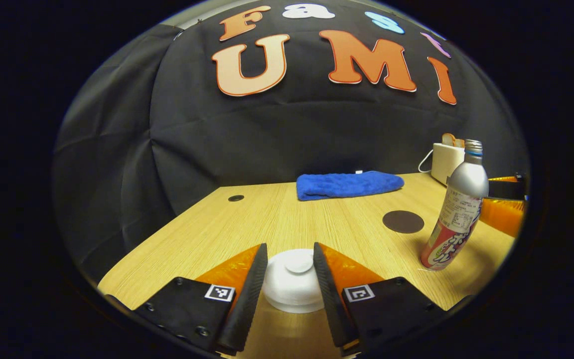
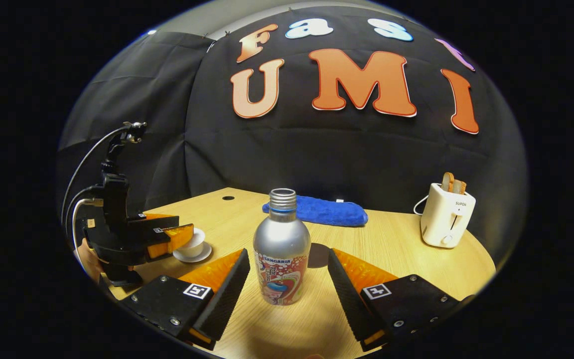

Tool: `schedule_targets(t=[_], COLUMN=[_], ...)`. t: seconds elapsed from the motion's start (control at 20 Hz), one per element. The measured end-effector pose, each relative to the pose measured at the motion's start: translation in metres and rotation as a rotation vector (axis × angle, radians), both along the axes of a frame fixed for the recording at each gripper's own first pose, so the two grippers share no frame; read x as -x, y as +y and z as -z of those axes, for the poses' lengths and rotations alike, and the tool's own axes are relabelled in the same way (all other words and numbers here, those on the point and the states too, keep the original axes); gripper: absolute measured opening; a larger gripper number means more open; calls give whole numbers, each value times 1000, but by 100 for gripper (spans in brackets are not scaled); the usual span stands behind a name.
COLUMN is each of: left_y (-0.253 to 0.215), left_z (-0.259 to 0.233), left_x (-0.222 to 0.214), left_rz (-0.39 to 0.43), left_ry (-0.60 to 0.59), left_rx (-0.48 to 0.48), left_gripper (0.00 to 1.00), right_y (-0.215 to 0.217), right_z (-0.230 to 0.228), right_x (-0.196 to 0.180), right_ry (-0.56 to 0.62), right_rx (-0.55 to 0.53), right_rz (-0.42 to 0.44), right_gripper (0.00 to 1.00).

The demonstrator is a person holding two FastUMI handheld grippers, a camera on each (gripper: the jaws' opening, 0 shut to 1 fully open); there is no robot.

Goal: Open the teacup lid with one hand, grasp the water bottle and pour water into the teacup with the other hand; after pouring, place the water bottle on the coaster and then close the teacup lid.

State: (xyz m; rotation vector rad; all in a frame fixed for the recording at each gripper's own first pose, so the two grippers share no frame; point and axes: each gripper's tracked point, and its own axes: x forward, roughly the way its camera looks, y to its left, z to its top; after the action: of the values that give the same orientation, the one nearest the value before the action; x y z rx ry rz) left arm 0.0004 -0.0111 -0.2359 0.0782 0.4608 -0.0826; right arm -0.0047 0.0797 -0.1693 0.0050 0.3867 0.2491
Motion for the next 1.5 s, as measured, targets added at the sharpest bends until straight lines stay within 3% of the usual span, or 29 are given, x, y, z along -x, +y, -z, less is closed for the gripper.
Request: schedule_targets(t=[0.1,0.15,0.25,0.3,0.35,0.45,0.8,0.9,1.0,1.1,1.15,1.2,1.25,1.35,1.5], left_y=[-3,-6,-8,-10,-10,-9,-9,-9,-7,-8,-10,-10,-9,-6,-3], left_z=[2,1,2,1,2,2,1,0,-3,0,-1,-2,-1,-4,-14], left_x=[4,6,2,0,1,0,-2,-3,-3,-2,-3,-4,-4,-6,-8], left_rz=[13,21,29,34,24,30,38,38,35,42,48,49,48,37,23], left_ry=[9,7,10,9,-4,8,-4,-16,-38,-25,-33,-33,-32,-43,-71], left_rx=[-10,-13,-13,-3,-2,-5,10,27,45,41,44,43,40,43,46], left_gripper=[63,38,39,47,47,37,34,40,31,30,35,27,31,27,30], right_y=[1,2,2,2,1,1,0,1,1,0,0,1,2,2,6], right_z=[3,3,7,8,9,13,20,25,29,32,33,35,36,38,45], right_x=[0,0,-1,0,0,0,-5,-8,-10,-9,-10,-10,-10,-12,-15], right_ry=[2,4,7,9,11,18,40,51,63,74,80,85,89,93,108], right_rx=[5,6,12,16,18,21,16,14,16,19,20,21,21,22,25], right_rz=[-7,-11,-18,-20,-21,-23,-24,-27,-26,-27,-27,-28,-29,-34,-40], right_gripper=[95,95,95,95,95,95,94,95,95,95,95,95,95,95,95])
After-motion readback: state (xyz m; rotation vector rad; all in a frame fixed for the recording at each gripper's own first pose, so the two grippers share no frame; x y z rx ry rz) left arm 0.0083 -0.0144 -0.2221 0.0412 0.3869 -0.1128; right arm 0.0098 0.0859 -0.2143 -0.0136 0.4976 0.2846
